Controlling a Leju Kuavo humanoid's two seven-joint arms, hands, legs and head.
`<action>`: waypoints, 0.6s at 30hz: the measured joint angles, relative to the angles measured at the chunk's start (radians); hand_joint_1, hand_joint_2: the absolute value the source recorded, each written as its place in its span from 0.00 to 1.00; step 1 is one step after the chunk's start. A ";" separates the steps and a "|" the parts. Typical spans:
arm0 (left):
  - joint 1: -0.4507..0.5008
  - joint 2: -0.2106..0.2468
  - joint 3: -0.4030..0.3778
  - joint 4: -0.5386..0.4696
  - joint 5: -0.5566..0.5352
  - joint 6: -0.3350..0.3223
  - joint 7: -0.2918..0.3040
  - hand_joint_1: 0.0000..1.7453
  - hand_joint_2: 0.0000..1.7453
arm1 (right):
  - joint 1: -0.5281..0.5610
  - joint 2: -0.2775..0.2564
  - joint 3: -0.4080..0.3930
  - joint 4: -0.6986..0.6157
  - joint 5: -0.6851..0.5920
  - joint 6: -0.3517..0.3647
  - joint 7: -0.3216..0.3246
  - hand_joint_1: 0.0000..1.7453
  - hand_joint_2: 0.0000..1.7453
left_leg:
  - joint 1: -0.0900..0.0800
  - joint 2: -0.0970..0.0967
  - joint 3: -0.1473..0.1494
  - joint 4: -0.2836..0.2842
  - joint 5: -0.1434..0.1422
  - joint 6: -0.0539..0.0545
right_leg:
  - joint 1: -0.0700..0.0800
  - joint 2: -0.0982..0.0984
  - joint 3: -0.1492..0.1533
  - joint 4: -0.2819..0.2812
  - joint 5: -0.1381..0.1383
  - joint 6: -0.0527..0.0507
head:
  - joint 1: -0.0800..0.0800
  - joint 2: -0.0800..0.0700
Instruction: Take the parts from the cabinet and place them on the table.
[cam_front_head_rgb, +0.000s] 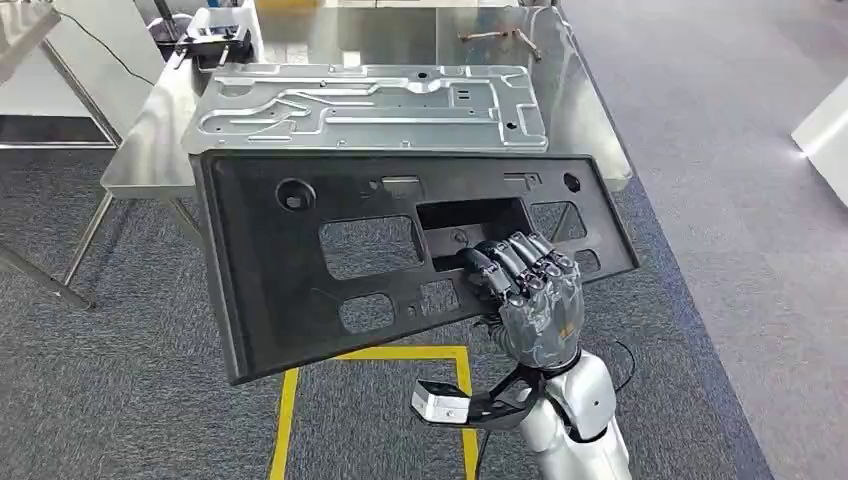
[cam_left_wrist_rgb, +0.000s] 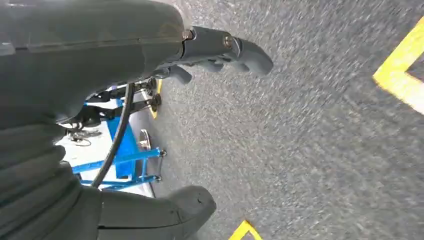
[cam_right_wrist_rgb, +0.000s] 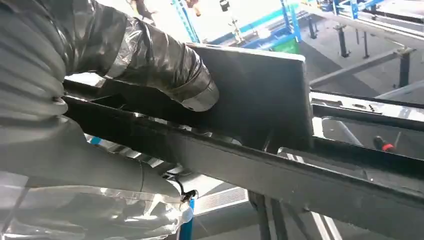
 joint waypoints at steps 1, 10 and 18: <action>0.001 -0.001 0.000 0.000 0.000 0.000 0.000 0.00 1.00 | 0.000 0.000 0.000 0.000 0.000 0.000 0.000 1.00 1.00 | 0.001 -0.001 0.022 0.000 -0.017 -0.003 | 0.000 0.000 0.004 -0.058 0.041 -0.001 | 0.000 0.000; -0.007 -0.005 0.000 0.000 0.001 0.003 0.002 0.00 1.00 | -0.002 0.001 0.001 0.003 -0.001 0.000 0.002 1.00 1.00 | 0.000 0.005 -0.033 0.203 0.002 -0.049 | 0.003 -0.002 0.094 -0.246 0.258 -0.067 | -0.002 0.000; 0.001 -0.001 0.000 0.000 0.003 0.007 0.013 0.00 1.00 | 0.000 0.000 0.002 0.003 -0.001 0.000 0.001 1.00 1.00 | 0.005 0.013 -0.161 0.030 0.082 -0.047 | 0.004 0.006 0.227 -0.257 0.149 -0.051 | -0.001 0.000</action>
